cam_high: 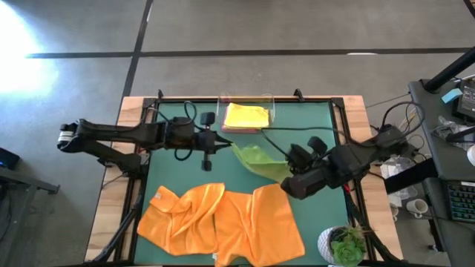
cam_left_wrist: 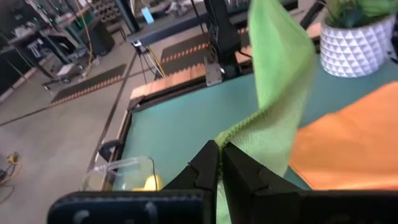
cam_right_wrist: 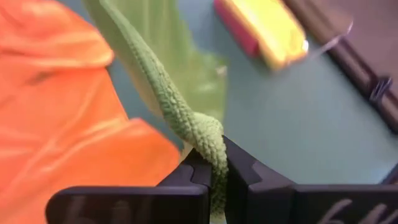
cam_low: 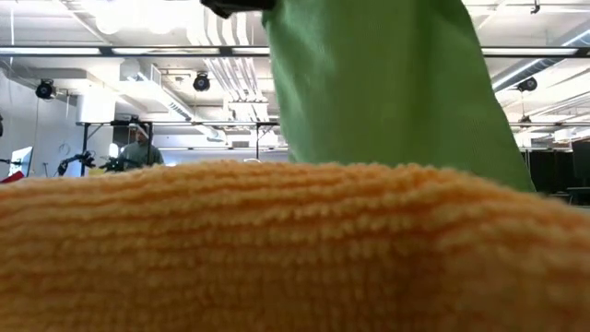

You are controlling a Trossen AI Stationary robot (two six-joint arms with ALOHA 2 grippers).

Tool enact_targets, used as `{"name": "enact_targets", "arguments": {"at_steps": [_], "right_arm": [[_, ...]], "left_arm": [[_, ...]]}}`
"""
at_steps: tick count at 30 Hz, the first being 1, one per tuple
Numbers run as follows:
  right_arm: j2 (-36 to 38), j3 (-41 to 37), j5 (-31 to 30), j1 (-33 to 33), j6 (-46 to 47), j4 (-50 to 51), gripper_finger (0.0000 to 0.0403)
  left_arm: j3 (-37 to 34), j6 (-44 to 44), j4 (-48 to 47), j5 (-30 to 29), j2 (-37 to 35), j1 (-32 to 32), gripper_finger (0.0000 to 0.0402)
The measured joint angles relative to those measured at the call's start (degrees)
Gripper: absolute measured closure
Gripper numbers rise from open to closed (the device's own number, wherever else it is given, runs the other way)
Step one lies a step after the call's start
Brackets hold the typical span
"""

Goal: Fold microfiber towels
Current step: Fold the green microfiber towel

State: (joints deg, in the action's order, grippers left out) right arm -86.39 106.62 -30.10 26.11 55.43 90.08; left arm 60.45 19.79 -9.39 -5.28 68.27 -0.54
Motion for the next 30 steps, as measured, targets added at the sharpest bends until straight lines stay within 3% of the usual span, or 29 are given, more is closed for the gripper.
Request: {"name": "enact_targets", "arguments": {"at_steps": [10, 16, 21, 26, 30], "right_arm": [[0.00, 9.37, -12.42, -4.89, -17.75, -0.04, 0.0394], [0.02, 9.89, -16.82, -10.94, -27.74, -0.08, 0.0394], [0.02, 9.91, -19.97, -13.50, -34.39, -0.39, 0.0394], [0.05, 10.11, -19.69, -13.26, -36.97, -0.54, 0.0394], [0.07, 10.05, -14.22, -13.00, -36.12, -0.31, 0.0394]], "left_arm": [[9.33, 0.78, -9.68, -0.46, -0.99, -0.22, 0.0401], [12.72, 6.73, -13.21, -10.84, -0.96, -0.39, 0.0401], [14.44, 9.28, -14.15, -13.81, -0.98, -0.63, 0.0401], [17.42, 5.50, -19.50, -14.12, -0.81, -0.57, 0.0401], [19.01, -5.86, -25.74, -11.84, -0.84, -0.48, 0.0401]]}}
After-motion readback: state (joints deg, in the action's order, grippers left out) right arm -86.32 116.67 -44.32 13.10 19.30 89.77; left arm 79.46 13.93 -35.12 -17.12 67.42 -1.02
